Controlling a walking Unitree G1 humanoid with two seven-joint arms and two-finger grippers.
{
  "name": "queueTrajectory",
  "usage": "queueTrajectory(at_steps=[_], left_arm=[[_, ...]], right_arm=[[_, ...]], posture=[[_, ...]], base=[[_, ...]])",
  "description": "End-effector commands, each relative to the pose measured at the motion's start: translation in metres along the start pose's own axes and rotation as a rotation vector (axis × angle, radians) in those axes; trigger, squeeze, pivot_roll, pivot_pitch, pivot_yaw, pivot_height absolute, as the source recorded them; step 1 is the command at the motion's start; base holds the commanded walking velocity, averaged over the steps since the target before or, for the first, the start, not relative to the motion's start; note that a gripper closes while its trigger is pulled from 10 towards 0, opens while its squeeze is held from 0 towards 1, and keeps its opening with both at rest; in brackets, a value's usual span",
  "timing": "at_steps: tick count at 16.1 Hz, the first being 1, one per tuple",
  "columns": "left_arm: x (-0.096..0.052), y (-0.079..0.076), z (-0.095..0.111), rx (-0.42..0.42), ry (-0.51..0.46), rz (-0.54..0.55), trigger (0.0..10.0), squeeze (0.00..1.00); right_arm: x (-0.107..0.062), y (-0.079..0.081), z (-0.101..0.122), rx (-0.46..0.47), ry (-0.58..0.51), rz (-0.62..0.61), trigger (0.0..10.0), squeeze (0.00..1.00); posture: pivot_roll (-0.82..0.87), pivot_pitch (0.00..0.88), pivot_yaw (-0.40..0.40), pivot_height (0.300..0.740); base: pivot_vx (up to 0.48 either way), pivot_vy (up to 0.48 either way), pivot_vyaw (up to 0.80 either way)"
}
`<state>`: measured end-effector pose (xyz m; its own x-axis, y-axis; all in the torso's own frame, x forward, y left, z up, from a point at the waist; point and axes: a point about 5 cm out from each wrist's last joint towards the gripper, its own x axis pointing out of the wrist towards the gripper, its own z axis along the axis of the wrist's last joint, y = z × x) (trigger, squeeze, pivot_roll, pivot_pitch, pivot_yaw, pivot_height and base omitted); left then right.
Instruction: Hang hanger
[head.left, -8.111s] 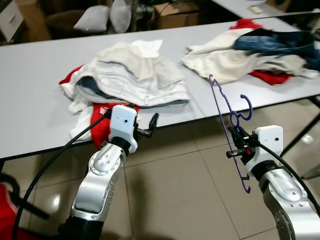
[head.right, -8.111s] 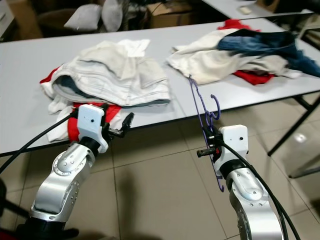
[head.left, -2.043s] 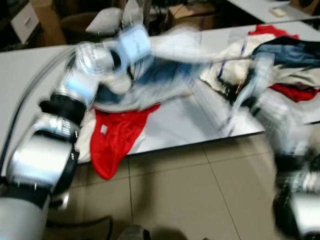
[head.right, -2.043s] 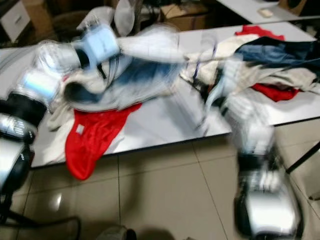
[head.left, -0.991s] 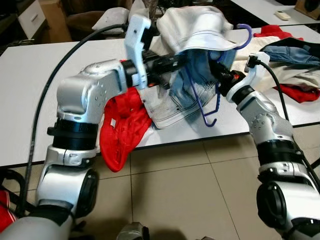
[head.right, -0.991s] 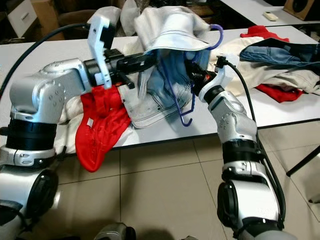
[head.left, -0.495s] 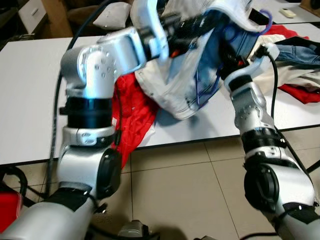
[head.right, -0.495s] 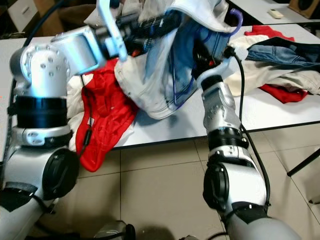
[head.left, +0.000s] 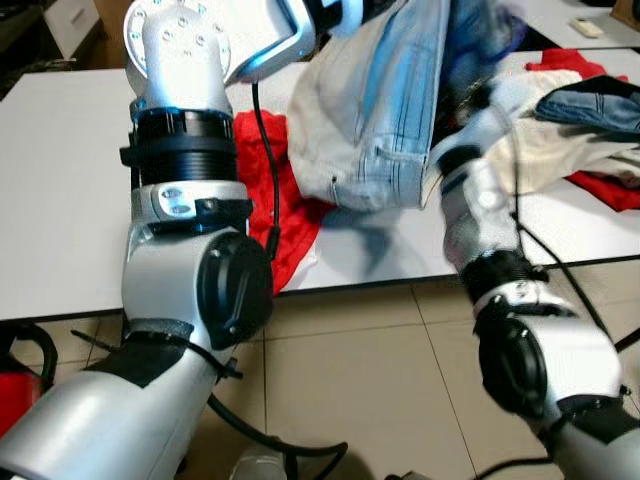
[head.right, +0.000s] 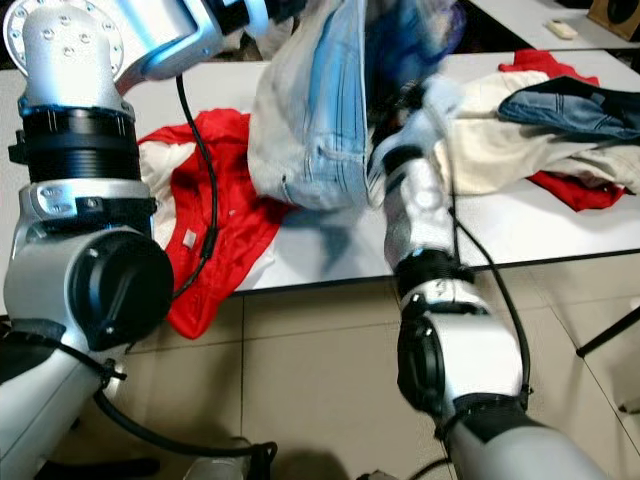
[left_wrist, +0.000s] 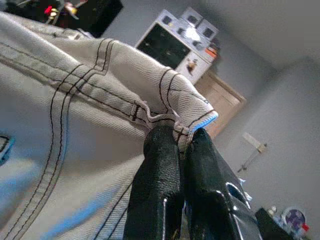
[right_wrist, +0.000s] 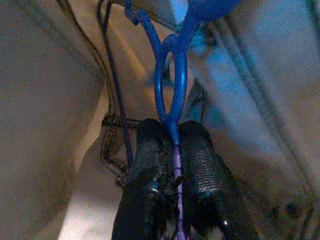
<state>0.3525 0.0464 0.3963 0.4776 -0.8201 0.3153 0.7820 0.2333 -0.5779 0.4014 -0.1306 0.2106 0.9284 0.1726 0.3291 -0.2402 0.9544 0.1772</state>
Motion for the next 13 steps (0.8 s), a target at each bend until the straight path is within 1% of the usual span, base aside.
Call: queueTrajectory(at_steps=[1,2,3,4,6,7,8,9,10,11,12,13], left_arm=[[0.002,-0.02,0.016,0.043,-0.037,-0.066,0.0,0.0],[0.0,-0.017,0.021,0.053,-0.052,-0.037,0.0,0.0],[-0.004,-0.011,0.029,0.075,-0.075,0.019,0.0,0.0],[-0.007,-0.006,0.033,0.106,-0.085,0.059,0.0,0.0],[-0.014,0.01,0.039,0.161,-0.118,0.16,0.0,0.0],[-0.024,0.03,0.044,0.29,-0.13,0.291,0.0,0.0],[-0.026,0.036,0.044,0.339,-0.123,0.324,0.0,0.0],[-0.03,0.045,0.042,0.426,-0.098,0.375,0.0,0.0],[-0.04,0.071,0.03,0.596,-0.007,0.498,0.0,0.0],[-0.049,0.094,0.017,0.668,0.064,0.578,0.0,0.0],[-0.053,0.103,0.011,0.668,0.082,0.603,0.0,0.0],[-0.062,0.12,-0.004,0.7,0.141,0.655,0.0,0.0]], right_arm=[[-0.012,0.0,-0.022,-0.047,0.092,0.018,10.0,0.0],[-0.021,-0.001,-0.034,-0.047,0.138,0.046,10.0,0.0],[-0.033,-0.005,-0.047,-0.046,0.199,0.094,10.0,0.0],[-0.039,-0.009,-0.053,-0.048,0.233,0.12,10.0,0.0],[-0.051,-0.019,-0.061,-0.043,0.315,0.173,10.0,0.0],[-0.065,-0.035,-0.059,-0.029,0.37,0.225,10.0,0.0],[-0.069,-0.04,-0.056,-0.023,0.381,0.24,10.0,0.0],[-0.073,-0.046,-0.048,0.007,0.371,0.238,10.0,0.0],[-0.078,-0.049,-0.019,0.119,0.313,0.275,10.0,0.0],[-0.086,-0.043,0.004,0.209,0.287,0.339,10.0,0.0],[-0.09,-0.042,0.01,0.237,0.289,0.358,10.0,0.0],[-0.096,-0.043,0.021,0.267,0.288,0.359,10.0,0.0]], posture=[[0.23,0.0,0.022,0.74],[0.23,0.0,0.022,0.74],[0.22,0.0,0.026,0.74],[0.22,0.0,0.026,0.74],[0.19,0.0,0.035,0.74],[0.19,0.0,0.04,0.74],[0.19,0.0,0.04,0.74],[0.15,0.0,0.056,0.74],[0.14,0.0,0.058,0.74],[0.12,0.0,0.059,0.74],[0.12,0.0,0.059,0.74],[0.12,0.0,0.06,0.74]], base=[[0.0,0.0,0.0],[0.0,0.0,0.0],[0.0,0.0,0.0],[0.0,0.0,0.0],[0.0,0.0,0.0],[0.0,0.0,0.0],[0.0,0.0,0.0],[0.0,0.0,0.0],[0.0,0.0,0.0],[0.0,0.0,0.0],[0.0,0.0,0.0],[0.0,0.0,0.0]])
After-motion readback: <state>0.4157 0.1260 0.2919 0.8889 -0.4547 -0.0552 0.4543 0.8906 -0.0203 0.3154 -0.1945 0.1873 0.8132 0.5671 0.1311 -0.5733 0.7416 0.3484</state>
